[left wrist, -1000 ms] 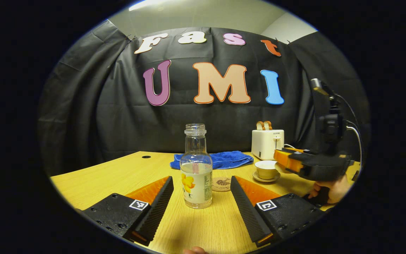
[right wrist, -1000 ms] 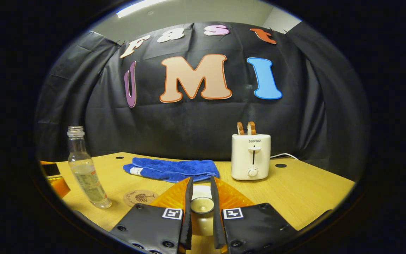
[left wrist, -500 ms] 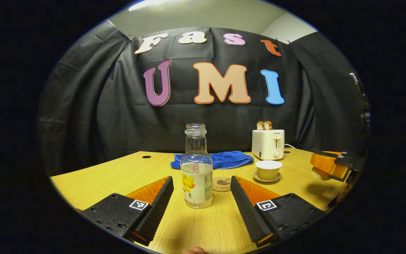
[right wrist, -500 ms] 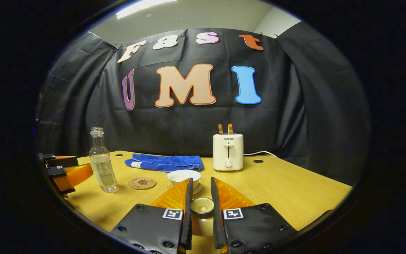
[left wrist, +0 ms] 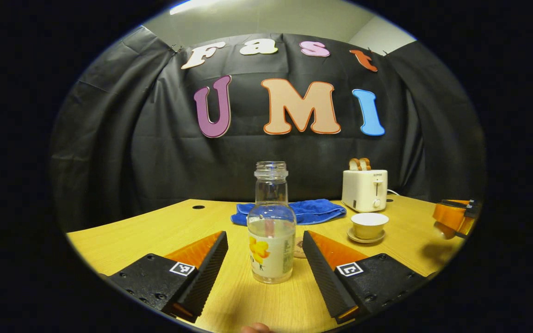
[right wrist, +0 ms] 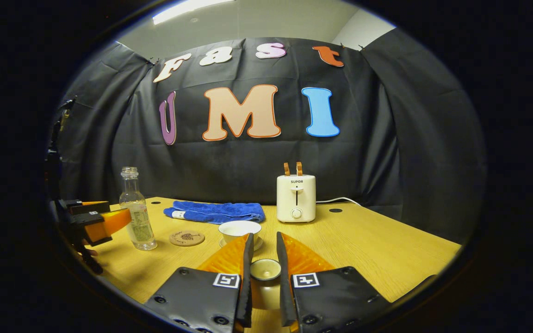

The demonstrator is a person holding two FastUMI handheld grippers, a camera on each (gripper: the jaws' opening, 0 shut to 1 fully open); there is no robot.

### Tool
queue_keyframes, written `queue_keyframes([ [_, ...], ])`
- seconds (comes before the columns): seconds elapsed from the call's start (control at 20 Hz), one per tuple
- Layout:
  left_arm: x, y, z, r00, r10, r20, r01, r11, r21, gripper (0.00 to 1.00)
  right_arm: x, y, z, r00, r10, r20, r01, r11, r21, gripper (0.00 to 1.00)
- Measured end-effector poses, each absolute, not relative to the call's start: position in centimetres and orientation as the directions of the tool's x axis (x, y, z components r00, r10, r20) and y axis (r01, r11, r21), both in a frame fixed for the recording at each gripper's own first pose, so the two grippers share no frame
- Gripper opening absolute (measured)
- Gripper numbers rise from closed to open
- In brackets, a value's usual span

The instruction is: Open the teacup lid with one hand, grasp the water bottle and pour water into the teacup with the other hand; after pouring, place the water bottle on the coaster and then close the teacup lid.

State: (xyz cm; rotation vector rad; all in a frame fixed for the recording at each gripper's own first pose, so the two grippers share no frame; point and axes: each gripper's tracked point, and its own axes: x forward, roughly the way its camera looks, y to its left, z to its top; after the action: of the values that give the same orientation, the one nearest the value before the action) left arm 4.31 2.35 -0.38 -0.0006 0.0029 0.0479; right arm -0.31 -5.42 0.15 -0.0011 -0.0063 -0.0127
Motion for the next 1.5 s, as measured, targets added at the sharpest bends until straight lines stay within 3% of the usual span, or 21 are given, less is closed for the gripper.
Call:
queue_keyframes([
  [0.55, 11.0, 1.7, -0.4, 1.000, -0.009, -0.004, 0.009, 1.000, 0.002, 0.95, -0.3, -5.4, 0.1, 1.000, -0.013, 0.006, 0.013, 1.000, 0.000, 0.28],
  [0.65, 11.7, 1.5, -0.7, 1.000, -0.017, 0.003, 0.017, 1.000, 0.005, 0.73, -0.3, -5.4, 0.1, 1.000, -0.013, 0.007, 0.013, 1.000, 0.000, 0.27],
  [0.8, 13.4, 0.9, -0.7, 1.000, -0.017, -0.009, 0.018, 0.998, 0.053, 0.69, -0.1, -5.3, 0.1, 1.000, -0.005, 0.006, 0.005, 1.000, 0.000, 0.27],
  [0.95, 14.7, -0.3, -0.9, 0.999, -0.034, -0.020, 0.038, 0.976, 0.216, 0.67, 0.3, -6.1, 0.1, 1.000, -0.017, 0.005, 0.017, 1.000, 0.000, 0.28],
  [1.2, 16.8, -1.9, -2.3, 0.999, -0.037, -0.039, 0.054, 0.784, 0.618, 0.67, 0.5, -8.4, 0.3, 0.999, -0.042, 0.007, 0.042, 0.999, -0.001, 0.28],
  [1.35, 18.1, -3.5, -3.7, 0.989, -0.072, -0.126, 0.143, 0.656, 0.741, 0.66, 0.7, -10.4, 0.2, 0.997, -0.075, 0.007, 0.075, 0.997, 0.001, 0.27],
  [1.5, 19.0, -4.7, -4.1, 0.983, -0.084, -0.161, 0.181, 0.450, 0.874, 0.67, 0.7, -11.7, 0.4, 0.995, -0.096, 0.007, 0.096, 0.995, 0.000, 0.27],
])
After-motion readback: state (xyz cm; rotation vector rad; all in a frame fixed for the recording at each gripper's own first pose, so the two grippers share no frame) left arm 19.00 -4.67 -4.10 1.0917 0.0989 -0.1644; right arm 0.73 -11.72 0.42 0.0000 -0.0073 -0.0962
